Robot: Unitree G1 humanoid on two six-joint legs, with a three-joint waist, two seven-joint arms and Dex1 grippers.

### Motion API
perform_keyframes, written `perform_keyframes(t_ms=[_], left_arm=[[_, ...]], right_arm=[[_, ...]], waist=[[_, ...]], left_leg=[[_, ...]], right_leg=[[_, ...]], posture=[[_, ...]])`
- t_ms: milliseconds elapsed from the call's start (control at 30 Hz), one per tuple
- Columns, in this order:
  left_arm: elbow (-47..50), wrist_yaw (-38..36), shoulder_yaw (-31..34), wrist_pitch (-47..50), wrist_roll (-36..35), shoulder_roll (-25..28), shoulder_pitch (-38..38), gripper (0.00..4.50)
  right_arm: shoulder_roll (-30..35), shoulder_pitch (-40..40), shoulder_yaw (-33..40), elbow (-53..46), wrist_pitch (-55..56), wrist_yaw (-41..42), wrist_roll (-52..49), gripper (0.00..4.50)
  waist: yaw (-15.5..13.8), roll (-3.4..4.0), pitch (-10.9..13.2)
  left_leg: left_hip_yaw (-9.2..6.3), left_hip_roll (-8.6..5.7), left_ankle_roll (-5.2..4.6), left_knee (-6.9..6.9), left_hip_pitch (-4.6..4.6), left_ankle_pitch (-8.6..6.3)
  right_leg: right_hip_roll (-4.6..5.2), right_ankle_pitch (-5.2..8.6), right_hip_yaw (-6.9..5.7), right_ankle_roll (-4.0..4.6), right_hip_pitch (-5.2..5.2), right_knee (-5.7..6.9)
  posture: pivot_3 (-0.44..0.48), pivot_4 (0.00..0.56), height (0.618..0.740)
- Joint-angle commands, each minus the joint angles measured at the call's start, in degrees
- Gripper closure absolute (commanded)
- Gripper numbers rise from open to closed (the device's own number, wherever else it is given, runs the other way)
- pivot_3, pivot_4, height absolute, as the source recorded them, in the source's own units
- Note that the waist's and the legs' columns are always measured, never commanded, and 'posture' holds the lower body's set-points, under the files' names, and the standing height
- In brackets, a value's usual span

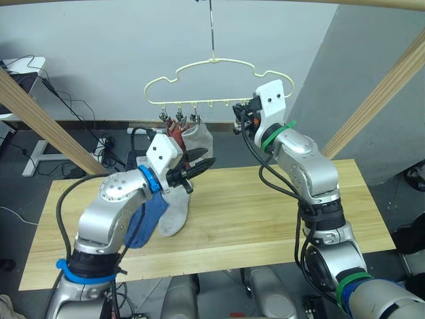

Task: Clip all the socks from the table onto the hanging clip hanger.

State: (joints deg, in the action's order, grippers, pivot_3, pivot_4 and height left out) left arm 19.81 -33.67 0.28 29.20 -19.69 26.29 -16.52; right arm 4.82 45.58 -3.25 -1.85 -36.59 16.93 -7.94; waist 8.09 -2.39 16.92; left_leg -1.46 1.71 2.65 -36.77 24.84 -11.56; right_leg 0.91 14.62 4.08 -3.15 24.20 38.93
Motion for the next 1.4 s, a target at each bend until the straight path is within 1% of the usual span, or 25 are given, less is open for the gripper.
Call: perform_keyframes(t_ms=[33,67,167,300,433,733,900,1100,1200,1400], left_arm=[[4.89,6.51,-0.63,1.84,3.75,-1.13,5.45,2.43],[5.37,8.79,-0.44,3.02,4.34,-2.35,7.65,2.18],[5.01,13.95,0.26,5.95,5.47,-5.53,12.26,1.18],[0.84,19.34,0.85,6.25,8.89,-8.16,14.13,0.02],[-4.95,19.58,0.28,4.11,9.77,-9.31,13.08,0.02],[-19.82,22.87,1.99,-1.10,11.92,-12.36,4.79,0.02],[-26.21,24.19,2.10,-0.98,13.29,-12.79,1.17,0.02],[-33.76,22.30,0.85,-0.09,13.99,-13.02,-2.86,0.02],[-34.75,21.77,0.01,0.53,14.67,-12.76,-2.89,0.64],[-33.79,20.87,-0.88,0.27,15.84,-12.21,-1.39,2.17]], right_arm=[[-0.15,1.14,0.92,-1.02,0.92,-0.24,-0.95,4.50],[-0.09,1.24,0.97,-0.94,0.89,-0.20,-1.02,4.50],[-0.08,1.31,1.04,-0.92,0.64,-0.09,-1.23,4.50],[0.15,0.97,0.84,-1.86,-0.55,0.40,-1.67,4.50],[0.33,0.70,0.53,-2.17,-1.29,0.92,-1.91,4.50],[0.43,1.05,-0.08,-1.97,-1.77,1.33,-2.34,4.50],[0.55,0.97,-0.37,-2.24,-2.13,1.23,-2.65,4.50],[0.53,0.87,-0.47,-2.80,-2.64,0.90,-2.83,4.50],[0.47,0.78,-0.47,-3.12,-2.88,0.72,-2.85,4.50],[0.39,0.87,-0.40,-3.22,-2.90,0.43,-2.93,4.50]], waist=[[0.09,0.00,0.00],[0.11,0.00,0.00],[-0.04,0.00,0.00],[-0.20,0.02,0.03],[-0.14,0.03,0.04],[-0.16,0.06,0.07],[-0.12,0.06,0.08],[-0.10,0.06,0.08],[-0.07,0.06,0.08],[-0.05,0.07,0.08]], left_leg=[[0.01,0.00,0.00,0.00,0.00,0.00],[0.01,0.00,0.00,0.01,-0.01,0.00],[-0.01,0.01,0.00,0.03,-0.01,0.00],[-0.01,0.00,0.00,0.00,-0.01,0.00],[0.04,-0.01,-0.01,-0.06,-0.01,0.00],[0.02,-0.02,-0.01,-0.02,0.00,0.00],[0.01,-0.02,-0.01,0.03,0.00,0.00],[0.01,-0.03,-0.01,0.04,0.00,0.00],[0.01,-0.03,0.00,0.04,-0.01,0.00],[0.01,-0.03,0.00,0.06,-0.01,0.00]], right_leg=[[0.00,0.00,0.00,0.00,0.00,0.00],[0.00,0.00,0.01,0.00,0.00,0.00],[0.00,0.00,0.00,0.00,0.00,0.01],[0.00,0.01,-0.01,0.00,0.00,0.01],[0.00,0.01,0.02,-0.01,-0.01,0.00],[0.00,0.01,-0.01,0.00,-0.01,-0.04],[0.00,0.01,-0.02,0.00,-0.01,-0.04],[0.00,0.02,-0.03,-0.01,-0.01,-0.04],[0.00,0.02,-0.03,-0.02,-0.01,-0.05],[0.01,0.02,-0.02,-0.02,-0.01,-0.05]], posture=[[-0.175,0.263,0.740],[-0.172,0.267,0.740],[-0.171,0.273,0.740],[-0.169,0.288,0.740],[-0.168,0.296,0.740],[-0.179,0.303,0.740],[-0.189,0.305,0.740],[-0.198,0.305,0.740],[-0.203,0.306,0.740],[-0.204,0.302,0.740]])
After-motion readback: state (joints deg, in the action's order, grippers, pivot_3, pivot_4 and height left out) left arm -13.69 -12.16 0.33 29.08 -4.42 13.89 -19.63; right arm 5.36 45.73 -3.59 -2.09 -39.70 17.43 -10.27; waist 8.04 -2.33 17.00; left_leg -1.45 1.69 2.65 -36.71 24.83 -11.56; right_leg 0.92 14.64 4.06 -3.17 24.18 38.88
